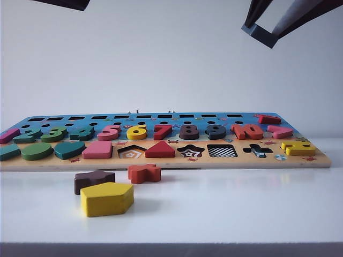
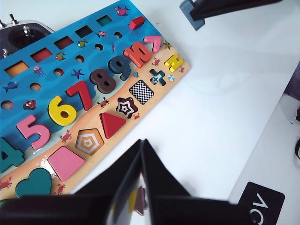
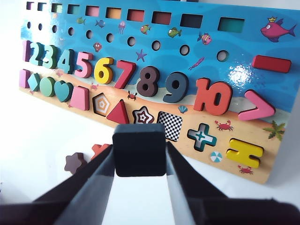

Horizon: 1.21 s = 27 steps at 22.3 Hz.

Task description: Insert the cube into the slot.

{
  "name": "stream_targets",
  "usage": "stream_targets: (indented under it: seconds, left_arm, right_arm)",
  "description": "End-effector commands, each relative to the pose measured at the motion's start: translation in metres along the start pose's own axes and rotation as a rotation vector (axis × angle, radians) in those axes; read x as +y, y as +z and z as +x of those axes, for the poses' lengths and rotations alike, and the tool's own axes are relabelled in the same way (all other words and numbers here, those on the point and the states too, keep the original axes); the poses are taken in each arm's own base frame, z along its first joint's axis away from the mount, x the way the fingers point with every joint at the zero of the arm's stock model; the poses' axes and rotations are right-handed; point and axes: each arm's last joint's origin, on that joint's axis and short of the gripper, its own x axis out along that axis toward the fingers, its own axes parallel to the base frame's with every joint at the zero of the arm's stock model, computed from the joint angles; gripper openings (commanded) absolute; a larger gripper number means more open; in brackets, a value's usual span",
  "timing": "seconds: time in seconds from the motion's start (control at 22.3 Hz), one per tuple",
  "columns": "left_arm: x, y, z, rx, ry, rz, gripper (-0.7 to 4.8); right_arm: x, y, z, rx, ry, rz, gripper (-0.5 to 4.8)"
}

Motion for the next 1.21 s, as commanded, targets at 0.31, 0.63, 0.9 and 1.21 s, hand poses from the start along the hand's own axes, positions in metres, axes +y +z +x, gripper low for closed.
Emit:
stream_targets:
  seconds: [0.31, 0.63, 0.9, 1.21]
  left_arm:
    - [0.000, 0.003, -0.001, -0.021, 0.000, 0.007, 0.17]
    - [-0.001, 0.006, -0.001, -0.056, -0.002, 0.013, 0.17]
    - [0.000, 0.008, -0.001, -0.070, 0.033, 0.014, 0.17]
    - [0.001, 0.009, -0.001, -0.088, 0.049, 0.015, 0.17]
  right_arm:
    - [-0.006, -0.021, 0.020, 0.107, 0.089, 0.036, 0.79]
    - [-0.002, -0.024, 0.047, 0.213, 0.049, 0.184, 0.58]
    - [0.004, -0.021, 0.068, 0.246, 0.063, 0.075, 0.48]
    - [0.021, -0.008, 0.081, 0.286, 0.120, -0.318, 0.26]
